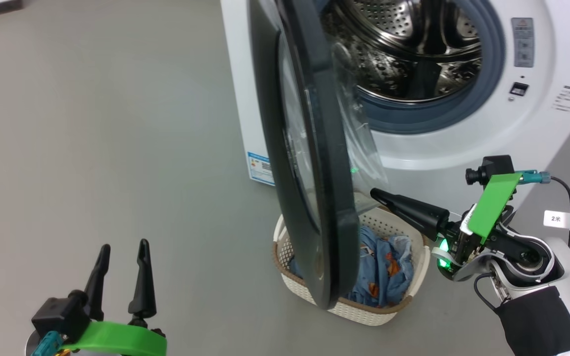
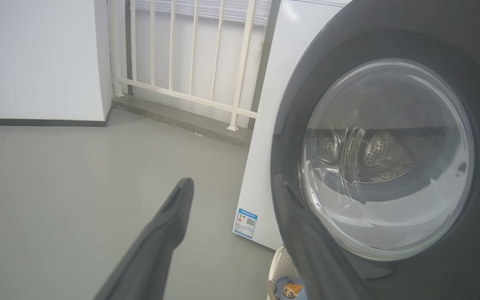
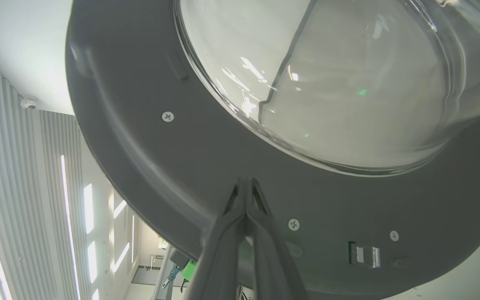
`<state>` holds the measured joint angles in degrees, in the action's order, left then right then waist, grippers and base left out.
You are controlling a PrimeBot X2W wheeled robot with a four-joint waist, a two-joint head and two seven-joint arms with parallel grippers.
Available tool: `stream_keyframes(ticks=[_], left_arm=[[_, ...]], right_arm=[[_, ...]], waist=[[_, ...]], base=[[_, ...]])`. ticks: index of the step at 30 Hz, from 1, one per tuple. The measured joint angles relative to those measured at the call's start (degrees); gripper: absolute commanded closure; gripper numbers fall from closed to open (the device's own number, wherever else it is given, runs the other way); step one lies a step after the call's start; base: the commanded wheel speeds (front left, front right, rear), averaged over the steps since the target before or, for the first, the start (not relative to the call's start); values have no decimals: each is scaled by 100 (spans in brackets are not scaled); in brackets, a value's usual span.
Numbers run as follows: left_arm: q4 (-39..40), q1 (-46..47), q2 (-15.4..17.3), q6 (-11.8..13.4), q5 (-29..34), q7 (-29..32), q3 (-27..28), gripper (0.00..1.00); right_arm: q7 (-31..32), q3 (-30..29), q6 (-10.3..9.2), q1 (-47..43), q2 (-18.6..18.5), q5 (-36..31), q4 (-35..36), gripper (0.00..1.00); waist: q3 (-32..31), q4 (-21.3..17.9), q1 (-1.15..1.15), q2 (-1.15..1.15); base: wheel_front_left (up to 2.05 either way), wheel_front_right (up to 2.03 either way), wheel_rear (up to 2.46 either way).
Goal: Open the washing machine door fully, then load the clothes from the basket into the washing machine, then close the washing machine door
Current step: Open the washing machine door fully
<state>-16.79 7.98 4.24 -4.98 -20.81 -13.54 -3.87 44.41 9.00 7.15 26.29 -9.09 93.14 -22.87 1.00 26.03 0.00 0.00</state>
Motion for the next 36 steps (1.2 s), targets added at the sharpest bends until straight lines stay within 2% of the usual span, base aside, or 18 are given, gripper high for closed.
stream_keyframes(ticks=[1, 2, 3, 15, 20, 25, 36], left_arm=[[1, 0, 1, 0, -15, 0, -5, 0], [2, -1, 1, 0, -32, 0, -10, 0], [2, -1, 3, 0, -33, 0, -13, 0], [4, -9, 10, 0, -81, -10, -41, 0], [5, -15, 20, 0, -82, -16, -36, 0], [21, -32, 24, 9, -83, -18, -34, 0], [193, -250, 38, 52, -100, -66, -30, 0]], right_arm=[[-15, -8, 0, 0, 0, -25, 48, 52], [-48, -13, 0, 0, -2, -46, 105, 17], [-81, -18, 0, 0, -2, -67, 175, 0], [-1207, -110, 1, -132, -25, -857, 1467, 0], [-1636, 77, 0, -375, -244, -1371, 1720, 0], [-2338, 349, 1, -538, -550, -2190, 1859, 0], [-4203, 756, 1, -976, -944, -3694, 1998, 0]], waist=[[-7, -52, 0, 0], [-14, -108, 0, 0], [-20, -170, 0, 0], [-58, -1004, 0, 0], [-65, -1344, 0, 0], [-81, -1647, 0, 0], [-133, -2170, 0, 0]], base=[[0, 0, 0], [0, 0, 0], [0, 0, 0], [0, 0, 0], [0, 0, 0], [0, 0, 0], [0, 0, 0]])
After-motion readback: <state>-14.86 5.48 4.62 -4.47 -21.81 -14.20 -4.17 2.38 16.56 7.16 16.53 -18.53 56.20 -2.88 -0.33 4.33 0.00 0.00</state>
